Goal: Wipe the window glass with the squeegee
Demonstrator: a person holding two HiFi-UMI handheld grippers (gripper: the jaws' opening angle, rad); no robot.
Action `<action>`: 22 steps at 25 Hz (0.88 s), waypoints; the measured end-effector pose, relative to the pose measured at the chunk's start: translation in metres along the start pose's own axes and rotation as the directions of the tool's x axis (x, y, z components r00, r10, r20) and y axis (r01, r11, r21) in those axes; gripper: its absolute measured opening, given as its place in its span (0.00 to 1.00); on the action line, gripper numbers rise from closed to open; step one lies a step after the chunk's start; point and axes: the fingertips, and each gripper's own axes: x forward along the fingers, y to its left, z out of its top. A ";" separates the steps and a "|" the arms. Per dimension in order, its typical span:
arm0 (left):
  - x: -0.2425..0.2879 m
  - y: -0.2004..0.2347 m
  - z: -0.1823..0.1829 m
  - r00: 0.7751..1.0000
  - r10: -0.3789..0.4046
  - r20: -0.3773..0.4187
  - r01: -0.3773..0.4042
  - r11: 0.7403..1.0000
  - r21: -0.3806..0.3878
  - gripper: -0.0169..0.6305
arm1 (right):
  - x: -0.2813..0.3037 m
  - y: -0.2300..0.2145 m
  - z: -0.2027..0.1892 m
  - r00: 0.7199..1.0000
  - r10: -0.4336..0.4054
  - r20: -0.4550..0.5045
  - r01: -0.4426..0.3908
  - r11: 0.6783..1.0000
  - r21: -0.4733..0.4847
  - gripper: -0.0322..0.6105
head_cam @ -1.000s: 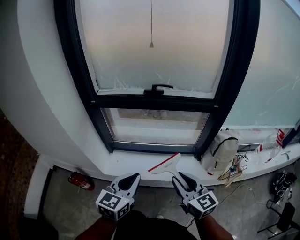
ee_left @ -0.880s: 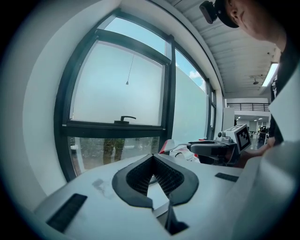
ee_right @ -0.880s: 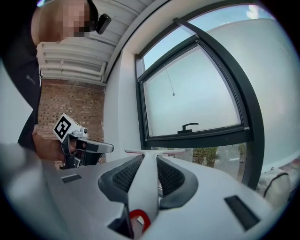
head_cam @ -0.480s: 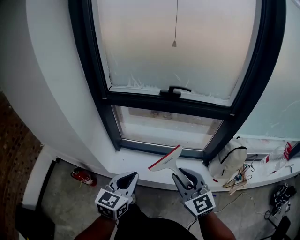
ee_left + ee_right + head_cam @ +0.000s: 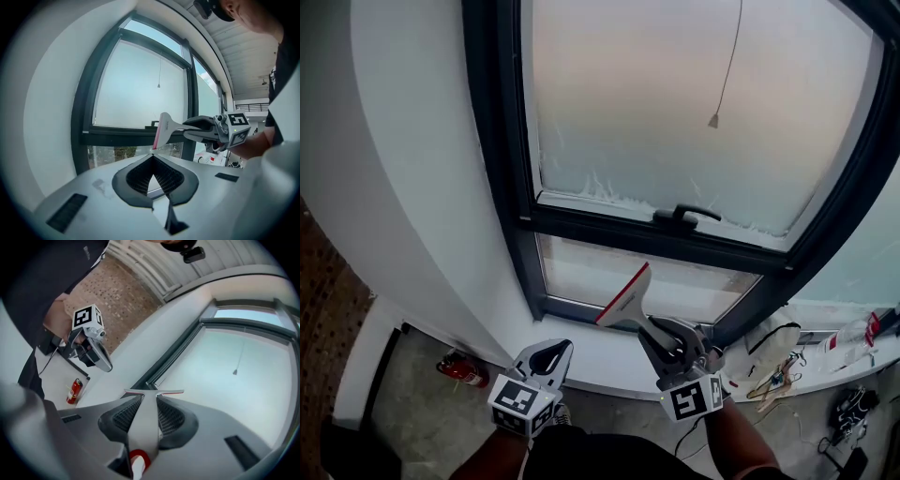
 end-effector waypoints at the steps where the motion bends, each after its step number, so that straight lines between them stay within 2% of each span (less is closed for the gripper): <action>1: 0.002 0.014 0.000 1.000 -0.001 0.003 0.001 1.000 -0.005 0.03 | 0.019 -0.004 0.004 1.000 0.003 -0.006 -0.004 0.999 -0.048 0.19; 4: 0.007 0.053 0.001 1.000 -0.004 -0.005 0.004 1.000 -0.011 0.03 | 0.076 -0.018 0.014 1.000 0.002 -0.022 -0.006 0.983 -0.184 0.19; 6: 0.009 0.075 0.002 0.999 -0.006 -0.031 0.007 1.000 0.012 0.03 | 0.114 -0.029 0.021 0.999 -0.007 -0.033 -0.002 0.963 -0.270 0.19; 11: 0.016 0.117 0.013 0.999 -0.047 -0.025 0.048 0.998 0.047 0.03 | 0.213 -0.061 0.039 0.997 -0.051 -0.052 0.020 0.877 -0.480 0.19; 17: 0.020 0.154 0.018 0.998 -0.059 -0.009 0.059 0.998 0.019 0.03 | 0.311 -0.096 0.043 0.990 -0.119 -0.072 0.050 0.790 -0.611 0.19; 22: 0.022 0.173 0.017 0.999 -0.043 -0.008 0.043 0.999 0.010 0.03 | 0.349 -0.099 0.039 0.991 -0.109 -0.075 0.030 0.738 -0.674 0.19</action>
